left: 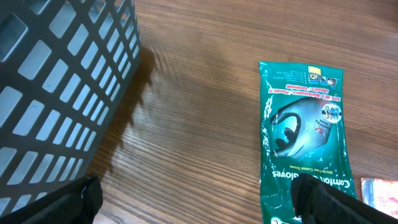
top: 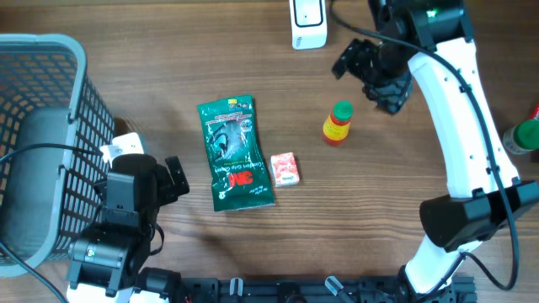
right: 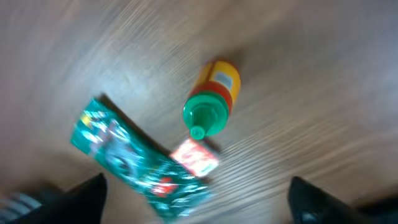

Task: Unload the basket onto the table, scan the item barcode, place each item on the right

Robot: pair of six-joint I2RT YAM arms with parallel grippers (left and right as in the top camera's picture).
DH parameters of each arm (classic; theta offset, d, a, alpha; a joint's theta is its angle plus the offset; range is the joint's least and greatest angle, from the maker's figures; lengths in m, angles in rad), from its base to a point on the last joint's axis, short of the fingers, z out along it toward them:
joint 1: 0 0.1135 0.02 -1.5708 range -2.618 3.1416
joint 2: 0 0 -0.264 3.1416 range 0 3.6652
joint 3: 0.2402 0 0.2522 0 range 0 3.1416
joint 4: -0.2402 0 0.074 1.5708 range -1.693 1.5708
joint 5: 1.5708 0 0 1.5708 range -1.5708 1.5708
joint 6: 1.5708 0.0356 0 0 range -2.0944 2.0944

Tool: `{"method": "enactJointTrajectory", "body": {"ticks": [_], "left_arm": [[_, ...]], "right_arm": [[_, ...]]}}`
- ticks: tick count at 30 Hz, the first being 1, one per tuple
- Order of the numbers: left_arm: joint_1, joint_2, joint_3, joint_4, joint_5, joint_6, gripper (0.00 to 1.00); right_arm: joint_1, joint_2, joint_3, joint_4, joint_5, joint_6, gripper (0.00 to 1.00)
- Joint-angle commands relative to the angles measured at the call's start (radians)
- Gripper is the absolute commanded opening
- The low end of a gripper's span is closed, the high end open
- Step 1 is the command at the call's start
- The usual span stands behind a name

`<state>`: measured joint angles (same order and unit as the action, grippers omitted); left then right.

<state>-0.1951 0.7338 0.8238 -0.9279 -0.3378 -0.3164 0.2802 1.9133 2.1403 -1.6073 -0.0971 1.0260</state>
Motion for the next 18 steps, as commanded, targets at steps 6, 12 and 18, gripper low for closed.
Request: {"method": "enactJointTrajectory", "body": {"ticks": [6, 12, 18], "left_arm": [[0.005, -0.005, 0.0, 0.002, 0.008, -0.009, 1.0], [0.005, -0.005, 0.0, 0.002, 0.008, -0.009, 1.0], [0.005, -0.005, 0.0, 0.002, 0.008, -0.009, 1.0]], "right_arm": [[0.011, 0.059, -0.048, 0.053, 0.017, 0.373, 0.97], [0.011, 0.143, -0.087, 0.052, -0.068, 0.388, 0.84], [0.011, 0.193, -0.087, 0.052, -0.013, 0.387, 0.77]]}}
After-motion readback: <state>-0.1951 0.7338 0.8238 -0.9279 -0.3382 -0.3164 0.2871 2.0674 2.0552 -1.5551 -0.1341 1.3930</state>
